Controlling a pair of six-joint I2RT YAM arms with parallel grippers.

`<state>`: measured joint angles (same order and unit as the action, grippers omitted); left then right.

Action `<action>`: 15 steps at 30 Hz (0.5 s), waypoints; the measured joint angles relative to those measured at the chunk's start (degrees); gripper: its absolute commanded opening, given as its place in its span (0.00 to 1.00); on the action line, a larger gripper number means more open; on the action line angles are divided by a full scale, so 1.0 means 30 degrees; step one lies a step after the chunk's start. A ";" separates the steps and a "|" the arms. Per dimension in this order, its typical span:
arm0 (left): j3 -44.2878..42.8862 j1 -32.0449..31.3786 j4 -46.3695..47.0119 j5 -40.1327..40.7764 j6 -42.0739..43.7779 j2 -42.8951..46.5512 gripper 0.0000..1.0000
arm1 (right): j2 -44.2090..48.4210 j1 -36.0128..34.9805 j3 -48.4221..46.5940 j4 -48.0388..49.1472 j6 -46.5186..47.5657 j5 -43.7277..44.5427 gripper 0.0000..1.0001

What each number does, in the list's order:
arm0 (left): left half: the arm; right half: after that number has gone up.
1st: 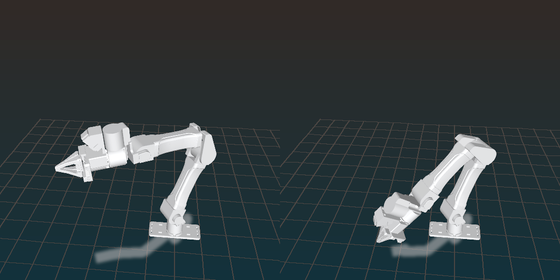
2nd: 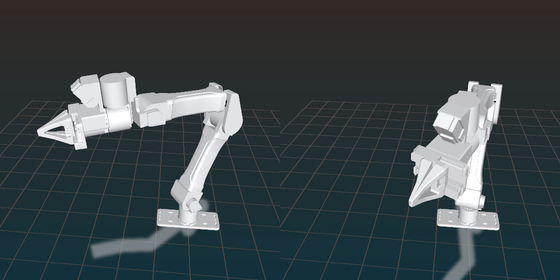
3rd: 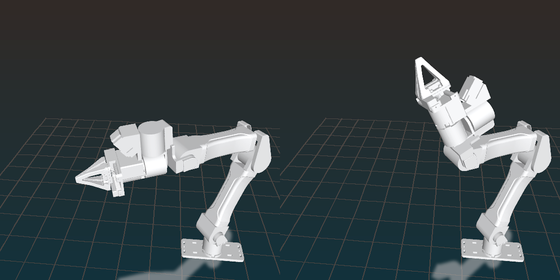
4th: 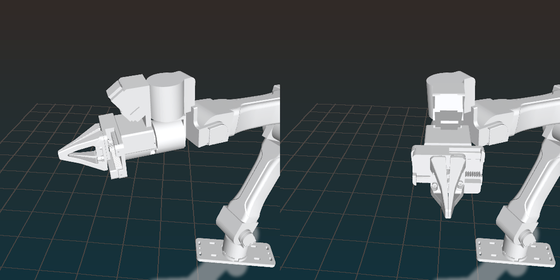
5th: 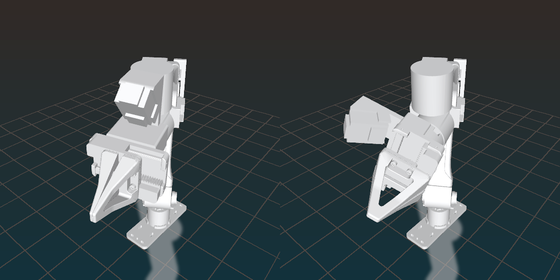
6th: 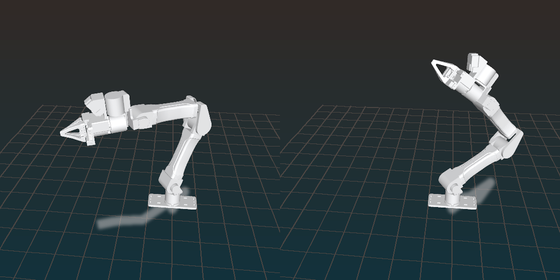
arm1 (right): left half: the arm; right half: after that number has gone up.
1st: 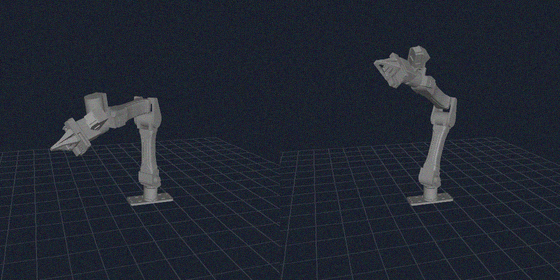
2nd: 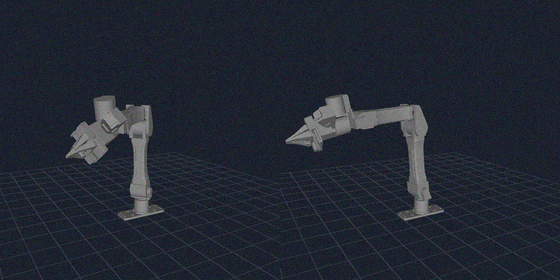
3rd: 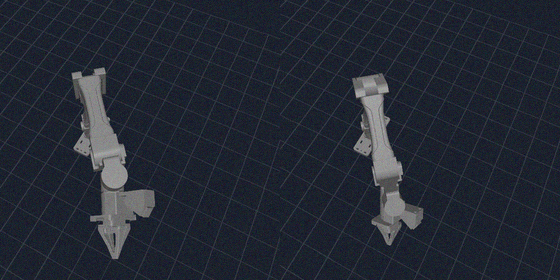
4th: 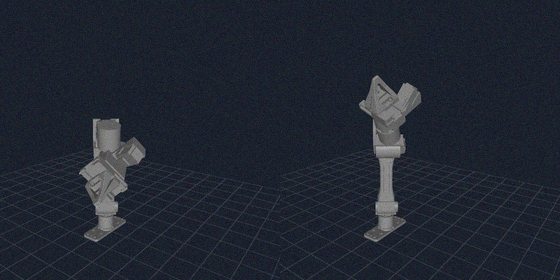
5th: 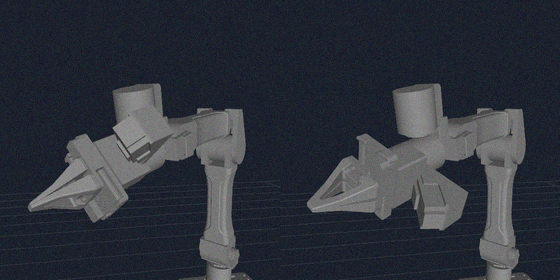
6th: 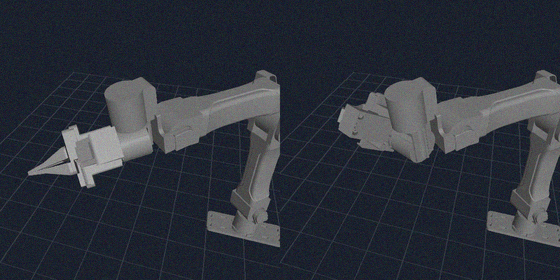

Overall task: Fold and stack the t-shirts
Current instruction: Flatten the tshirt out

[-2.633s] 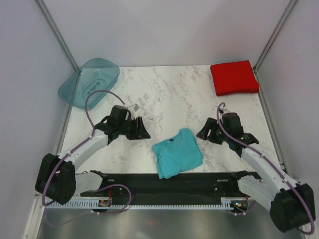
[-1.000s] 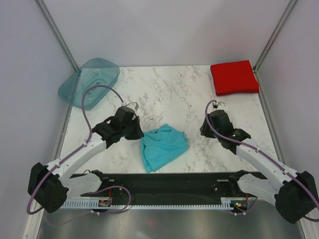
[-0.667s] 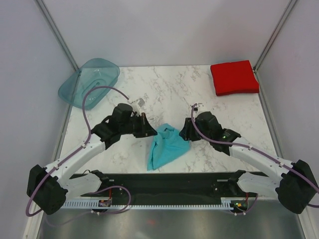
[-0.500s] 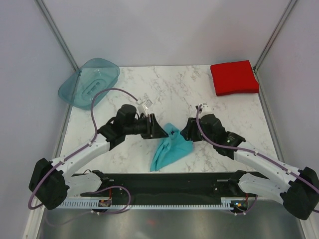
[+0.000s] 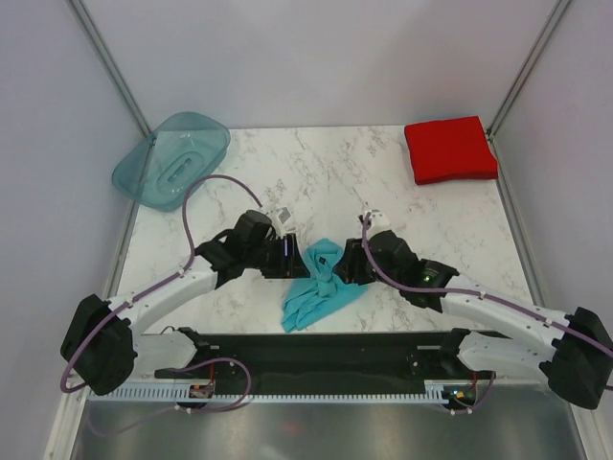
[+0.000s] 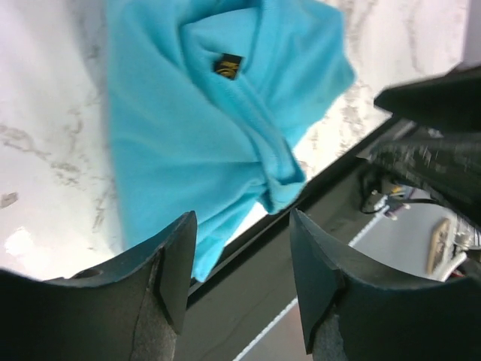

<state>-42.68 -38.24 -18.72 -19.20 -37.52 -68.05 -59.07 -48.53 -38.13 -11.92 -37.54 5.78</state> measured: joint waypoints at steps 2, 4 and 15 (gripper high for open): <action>0.0015 0.0000 -0.0262 0.0444 0.0182 -0.0379 0.57 | -0.0954 -0.0780 0.0022 0.0495 0.0022 0.0015 0.51; 0.0160 0.0000 -0.0277 0.0583 0.0335 -0.0954 0.58 | -0.1960 -0.1406 0.0087 0.1086 0.0073 -0.0066 0.51; 0.1195 -0.0015 0.1282 -0.0080 0.0372 -0.4102 0.17 | -0.4116 -0.2251 0.0415 0.2288 -0.0087 -0.0146 0.14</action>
<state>-39.09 -38.28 -14.87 -19.44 -36.40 -80.36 -71.42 -55.29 -36.88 -5.06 -37.80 5.34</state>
